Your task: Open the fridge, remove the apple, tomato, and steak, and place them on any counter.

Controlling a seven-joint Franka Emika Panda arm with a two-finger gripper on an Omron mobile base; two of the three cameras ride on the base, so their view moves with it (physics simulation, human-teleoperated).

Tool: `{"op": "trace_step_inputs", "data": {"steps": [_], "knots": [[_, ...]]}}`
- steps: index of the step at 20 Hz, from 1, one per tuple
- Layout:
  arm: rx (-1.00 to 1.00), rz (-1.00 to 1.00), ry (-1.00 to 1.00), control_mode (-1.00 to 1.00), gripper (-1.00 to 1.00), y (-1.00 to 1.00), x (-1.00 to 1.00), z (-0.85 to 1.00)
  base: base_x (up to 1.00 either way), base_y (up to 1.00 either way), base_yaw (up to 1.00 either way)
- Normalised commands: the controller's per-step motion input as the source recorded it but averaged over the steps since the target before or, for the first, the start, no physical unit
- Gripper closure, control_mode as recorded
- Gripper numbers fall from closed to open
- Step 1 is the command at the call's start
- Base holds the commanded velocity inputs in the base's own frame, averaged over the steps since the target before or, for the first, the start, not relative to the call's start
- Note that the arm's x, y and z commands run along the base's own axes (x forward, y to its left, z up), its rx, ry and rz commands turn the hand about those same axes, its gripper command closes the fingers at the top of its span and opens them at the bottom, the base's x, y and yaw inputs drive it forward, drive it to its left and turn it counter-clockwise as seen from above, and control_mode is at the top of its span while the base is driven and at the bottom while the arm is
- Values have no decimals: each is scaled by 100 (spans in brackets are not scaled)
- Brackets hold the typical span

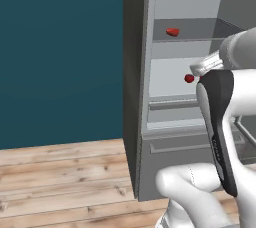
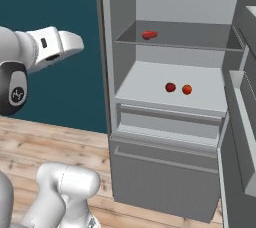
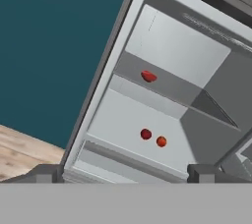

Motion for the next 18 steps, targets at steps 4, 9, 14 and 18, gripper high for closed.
{"op": "trace_step_inputs", "data": {"steps": [4, 9, 14, 18], "knots": [[1, 0, 3, 100, -100, -2, 0, 0, 0, -1, 0], [0, 0, 0, 100, -100, 0, 0, 0, -4, -20, 0], [0, 0, 0, 100, -100, 0, 0, 0, -11, -50, -1], [0, 0, 0, 100, -100, 0, 0, 0, -3, -66, -2]]}}
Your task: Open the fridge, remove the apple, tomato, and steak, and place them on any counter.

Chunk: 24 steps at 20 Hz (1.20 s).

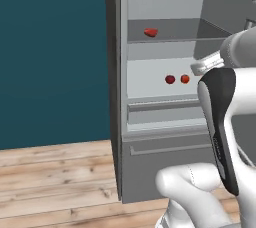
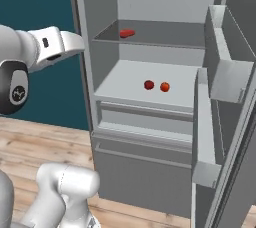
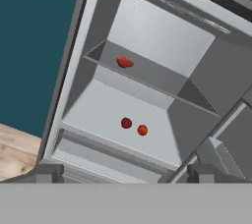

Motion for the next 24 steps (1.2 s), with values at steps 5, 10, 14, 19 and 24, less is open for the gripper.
{"op": "trace_step_inputs", "data": {"steps": [5, 10, 14, 19, 24], "knots": [[0, 0, 0, 100, -100, 0, 0, 0, 0, -36, 0], [0, 0, 0, 100, -100, 0, 0, 0, 24, -16, 0], [0, 0, 0, 100, -100, 0, 0, 0, 61, -15, 0], [0, 0, 0, 100, -100, 0, 0, 0, 76, -19, 0], [0, 0, 0, 100, -100, 0, 0, 0, 79, -14, 0]]}}
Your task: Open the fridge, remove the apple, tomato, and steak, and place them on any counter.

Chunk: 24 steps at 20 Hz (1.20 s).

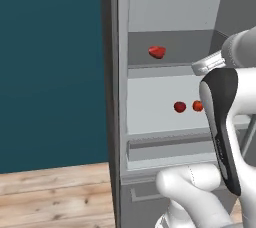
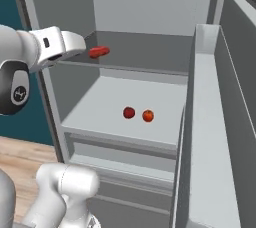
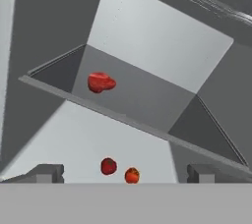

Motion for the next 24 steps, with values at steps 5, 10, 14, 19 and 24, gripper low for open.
{"op": "trace_step_inputs", "data": {"steps": [5, 10, 14, 19, 24], "knots": [[0, 0, 0, 100, -100, 0, 0, 0, 70, -15, 0], [0, 0, 0, 100, -100, 0, 0, 0, 58, -13, -2], [0, 0, 0, -100, -100, -2, 3, 0, 5, -7, -1], [0, 0, 1, -100, -100, 0, 20, -11, 0, 0, 0], [7, 0, 0, -100, -100, 8, 40, -18, 0, 0, 0]]}}
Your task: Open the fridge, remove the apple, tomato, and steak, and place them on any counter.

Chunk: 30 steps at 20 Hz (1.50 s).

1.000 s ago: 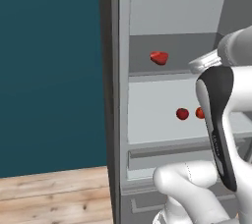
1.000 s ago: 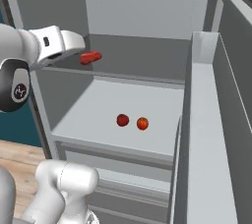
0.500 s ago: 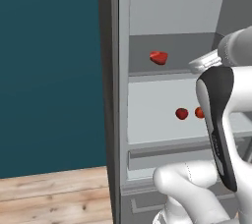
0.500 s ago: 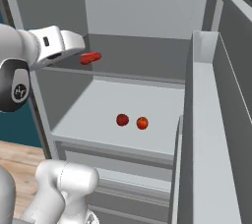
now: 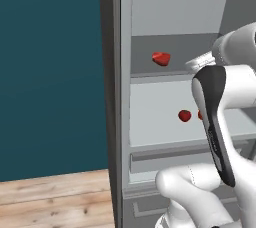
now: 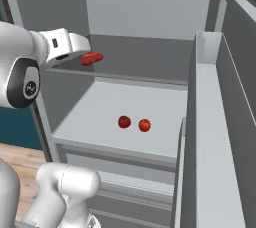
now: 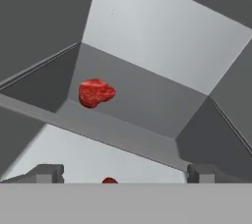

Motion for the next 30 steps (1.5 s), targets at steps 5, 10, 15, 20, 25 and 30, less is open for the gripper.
{"op": "trace_step_inputs", "data": {"steps": [5, 10, 15, 20, 25, 30], "knots": [[26, -2, 11, -100, -100, 6, 49, 0, 0, 0, 0], [5, -13, 15, -100, -100, 34, 18, 0, 0, 0, 0], [-1, -4, 22, -100, -100, 21, 1, -24, 0, 0, 0], [5, 5, 11, -100, -100, 0, 28, -46, 0, 0, 0], [11, 5, 0, -100, -100, 0, 23, -8, 0, 0, 0], [6, 0, -2, -100, -100, 0, 14, -10, 0, 0, 0]]}}
